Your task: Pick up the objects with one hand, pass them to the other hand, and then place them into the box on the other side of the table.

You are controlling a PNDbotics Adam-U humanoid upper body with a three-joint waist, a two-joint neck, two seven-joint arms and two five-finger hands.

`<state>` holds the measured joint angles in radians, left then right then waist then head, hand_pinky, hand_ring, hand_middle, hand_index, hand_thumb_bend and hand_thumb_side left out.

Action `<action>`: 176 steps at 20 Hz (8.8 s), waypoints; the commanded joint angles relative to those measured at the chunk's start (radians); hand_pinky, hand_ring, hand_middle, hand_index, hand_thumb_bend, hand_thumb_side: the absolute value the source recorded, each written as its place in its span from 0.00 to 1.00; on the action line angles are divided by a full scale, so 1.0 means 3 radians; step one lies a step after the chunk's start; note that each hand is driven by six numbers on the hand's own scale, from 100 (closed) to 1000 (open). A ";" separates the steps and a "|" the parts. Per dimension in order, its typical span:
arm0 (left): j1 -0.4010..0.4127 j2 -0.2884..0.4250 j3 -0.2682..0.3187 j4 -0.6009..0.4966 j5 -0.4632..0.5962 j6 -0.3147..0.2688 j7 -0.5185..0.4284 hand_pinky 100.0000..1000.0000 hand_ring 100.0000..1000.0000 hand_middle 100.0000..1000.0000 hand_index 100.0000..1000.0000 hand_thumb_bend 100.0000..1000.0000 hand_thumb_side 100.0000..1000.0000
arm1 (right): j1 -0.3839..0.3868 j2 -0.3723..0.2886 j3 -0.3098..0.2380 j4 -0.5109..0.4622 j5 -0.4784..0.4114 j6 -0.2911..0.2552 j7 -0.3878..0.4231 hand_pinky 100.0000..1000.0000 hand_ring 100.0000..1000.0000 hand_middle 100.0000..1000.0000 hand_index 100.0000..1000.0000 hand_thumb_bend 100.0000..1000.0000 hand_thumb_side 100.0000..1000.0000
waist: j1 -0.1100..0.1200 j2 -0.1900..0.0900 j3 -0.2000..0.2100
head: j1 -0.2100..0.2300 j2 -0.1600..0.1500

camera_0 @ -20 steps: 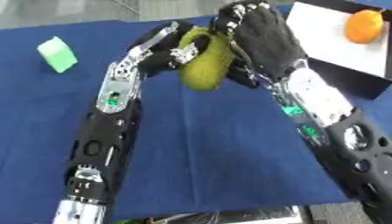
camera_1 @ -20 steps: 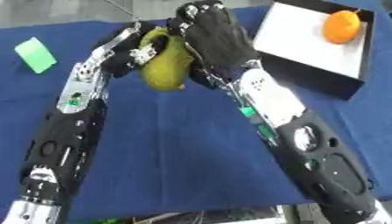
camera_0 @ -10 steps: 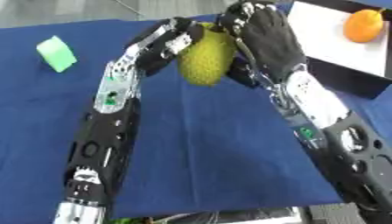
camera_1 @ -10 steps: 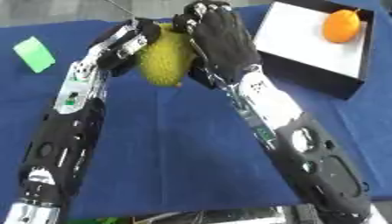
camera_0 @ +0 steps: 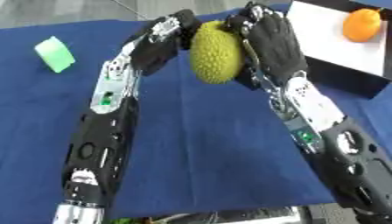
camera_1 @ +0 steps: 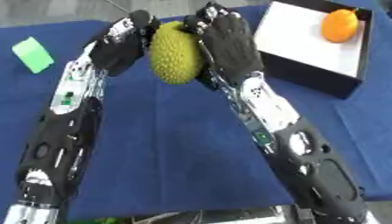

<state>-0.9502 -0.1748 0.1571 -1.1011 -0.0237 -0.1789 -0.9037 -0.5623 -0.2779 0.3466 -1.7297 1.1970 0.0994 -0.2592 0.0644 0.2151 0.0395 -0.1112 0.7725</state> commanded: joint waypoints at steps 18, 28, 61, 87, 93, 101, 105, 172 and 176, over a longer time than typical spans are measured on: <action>-0.0391 0.1097 0.0102 0.0493 0.0505 -0.0888 -0.0011 0.51 0.34 0.39 0.59 0.00 0.69 | 0.0131 -0.0209 -0.0980 0.0692 -0.0782 0.0801 -0.1274 0.32 0.68 0.11 0.18 0.00 0.41 | 0.0062 -0.0119 0.0002 | -0.0152 -0.0008; 0.0213 0.1749 0.0307 -0.0068 0.1175 -0.0688 -0.0011 0.51 0.35 0.40 0.59 0.00 0.64 | -0.0259 -0.1276 -0.1233 0.1808 -0.0799 0.1383 0.0233 0.92 1.00 0.94 1.00 0.00 0.19 | 0.0064 -0.0166 0.0204 | -0.0389 -0.0008; -0.0423 0.2126 0.1141 0.1064 -0.3991 -0.1945 0.1506 0.80 0.81 0.85 0.91 0.12 0.83 | 0.0218 -0.0111 -0.0282 -0.0584 0.1327 0.0106 0.0999 0.95 0.54 0.93 0.94 0.25 0.00 | -0.0047 -0.0111 -0.0025 | 0.0754 -0.0008; -0.0550 0.2406 0.0544 0.2719 -0.4819 -0.0422 0.4490 0.77 0.78 0.82 0.93 0.20 0.66 | 0.0218 0.0012 -0.0343 -0.0579 0.1041 0.0293 0.0703 0.92 0.59 0.90 0.97 0.00 0.00 | -0.0014 0.0208 -0.0323 | 0.0982 -0.0008; -0.0582 0.2493 -0.0335 0.3629 -0.4057 -0.0425 0.5604 0.77 0.78 0.81 0.92 0.23 0.64 | 0.0217 0.0016 -0.0338 -0.0572 0.1005 0.0295 0.0684 0.92 0.60 0.89 0.97 0.00 0.00 | 0.0004 0.0224 -0.0359 | 0.1045 -0.0008; -0.0552 0.2491 -0.0502 0.3670 -0.3627 -0.0521 0.5802 0.63 0.58 0.55 0.74 0.00 0.05 | 0.0237 0.0027 -0.0347 -0.0562 0.0970 0.0314 0.0651 0.91 0.61 0.88 0.97 0.00 0.00 | -0.0001 0.0227 -0.0359 | 0.1067 -0.0008; -0.0558 0.2489 -0.0498 0.3670 -0.3436 -0.0668 0.5890 0.54 0.42 0.40 0.62 0.00 0.10 | 0.0248 0.0031 -0.0353 -0.0555 0.0960 0.0322 0.0640 0.91 0.61 0.88 0.97 0.00 0.00 | -0.0005 0.0222 -0.0358 | 0.1069 -0.0008; -0.0627 0.2124 0.2058 0.0618 -0.5142 -0.0547 0.1594 0.73 0.71 0.72 0.90 0.00 1.00 | 0.0350 0.0076 -0.0452 -0.0470 0.0850 0.0423 0.0551 0.90 0.66 0.87 0.98 0.00 0.02 | -0.0061 0.0186 -0.0298 | 0.1013 -0.0008; -0.0561 0.2140 0.2018 0.0766 -0.5015 -0.0428 0.1762 0.72 0.69 0.71 0.89 0.00 1.00 | 0.0348 0.0084 -0.0460 -0.0471 0.0836 0.0430 0.0535 0.90 0.66 0.87 0.98 0.00 0.03 | -0.0070 0.0205 -0.0300 | 0.1014 -0.0008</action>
<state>-1.1043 0.4395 0.7710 -0.8709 -1.5422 -0.3162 -0.3925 -0.4485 -0.2500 0.2165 -1.8606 1.4542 0.2263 -0.0925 0.0438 0.2928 -0.0498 0.1906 0.7724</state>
